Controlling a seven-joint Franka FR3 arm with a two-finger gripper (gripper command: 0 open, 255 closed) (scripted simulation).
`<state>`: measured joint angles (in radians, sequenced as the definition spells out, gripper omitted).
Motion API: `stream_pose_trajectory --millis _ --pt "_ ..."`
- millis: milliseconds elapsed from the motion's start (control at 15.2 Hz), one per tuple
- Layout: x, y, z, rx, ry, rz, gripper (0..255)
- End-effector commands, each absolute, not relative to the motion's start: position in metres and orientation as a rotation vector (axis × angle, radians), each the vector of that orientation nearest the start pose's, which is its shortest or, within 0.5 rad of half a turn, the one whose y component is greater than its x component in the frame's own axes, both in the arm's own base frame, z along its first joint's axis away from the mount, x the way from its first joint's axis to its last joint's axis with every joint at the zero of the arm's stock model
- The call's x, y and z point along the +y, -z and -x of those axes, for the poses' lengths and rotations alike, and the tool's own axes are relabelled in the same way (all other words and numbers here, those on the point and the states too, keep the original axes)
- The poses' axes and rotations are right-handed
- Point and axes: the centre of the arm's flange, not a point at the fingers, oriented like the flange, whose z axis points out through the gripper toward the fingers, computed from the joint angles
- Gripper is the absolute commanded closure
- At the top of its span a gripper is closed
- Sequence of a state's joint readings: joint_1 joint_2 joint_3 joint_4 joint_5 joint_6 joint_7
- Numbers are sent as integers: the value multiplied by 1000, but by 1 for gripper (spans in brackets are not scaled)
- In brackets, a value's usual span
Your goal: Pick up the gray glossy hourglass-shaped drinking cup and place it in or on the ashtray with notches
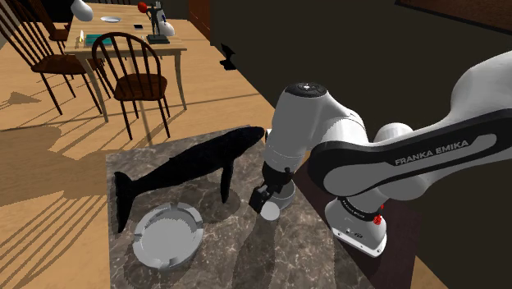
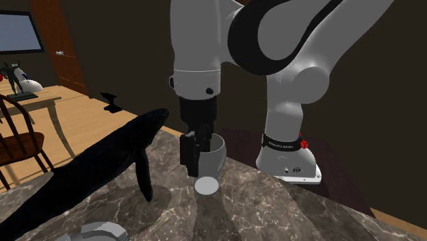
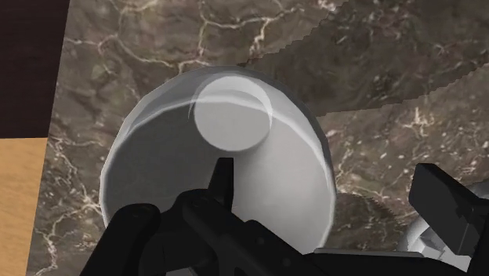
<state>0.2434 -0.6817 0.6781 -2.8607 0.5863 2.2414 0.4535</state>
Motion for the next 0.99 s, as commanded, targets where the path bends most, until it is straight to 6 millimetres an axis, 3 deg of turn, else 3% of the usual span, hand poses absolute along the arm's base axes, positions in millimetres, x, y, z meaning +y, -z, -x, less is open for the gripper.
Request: stream_pose_trajectory --millis 0,396,462,924 --pt "248 -332 -214 44 -13 3089 0" --pt "248 -332 -214 44 -13 3089 0" --pt "248 -332 -214 44 -13 3089 255" --pt "248 -332 -215 44 -13 3089 255"
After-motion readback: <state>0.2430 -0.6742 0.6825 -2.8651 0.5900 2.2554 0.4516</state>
